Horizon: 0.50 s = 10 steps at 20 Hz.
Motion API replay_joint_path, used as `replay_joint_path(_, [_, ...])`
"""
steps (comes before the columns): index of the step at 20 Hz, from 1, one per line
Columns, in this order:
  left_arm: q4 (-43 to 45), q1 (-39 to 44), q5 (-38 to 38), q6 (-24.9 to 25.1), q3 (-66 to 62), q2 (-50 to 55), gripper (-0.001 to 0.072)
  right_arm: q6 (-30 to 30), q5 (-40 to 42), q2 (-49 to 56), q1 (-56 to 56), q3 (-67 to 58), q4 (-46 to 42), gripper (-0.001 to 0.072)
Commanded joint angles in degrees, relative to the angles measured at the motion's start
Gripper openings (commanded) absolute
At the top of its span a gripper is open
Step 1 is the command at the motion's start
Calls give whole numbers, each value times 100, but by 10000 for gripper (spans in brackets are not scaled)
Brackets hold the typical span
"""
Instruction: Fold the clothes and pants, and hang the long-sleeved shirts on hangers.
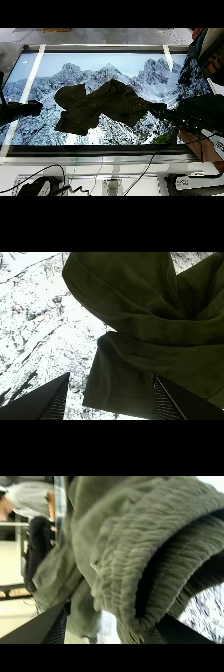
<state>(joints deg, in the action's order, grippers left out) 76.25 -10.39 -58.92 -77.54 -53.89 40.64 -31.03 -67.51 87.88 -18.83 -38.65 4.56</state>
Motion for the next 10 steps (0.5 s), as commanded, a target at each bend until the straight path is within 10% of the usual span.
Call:
replay_joint_path(1, [2,2,2,-2,2,-4,576,-173,267,4,2,2,387,441])
replay_joint_path(3, [0,4,0,-2,4,-4,575,-452,636,4,2,2,365,317])
replay_joint_path(5, [-2,4,-26,-96,50,-4,576,-422,713,4,2,2,365,36])
replay_joint_path(10, [-48,2,-264,-199,975,-4,575,-393,442,2,2,2,361,32])
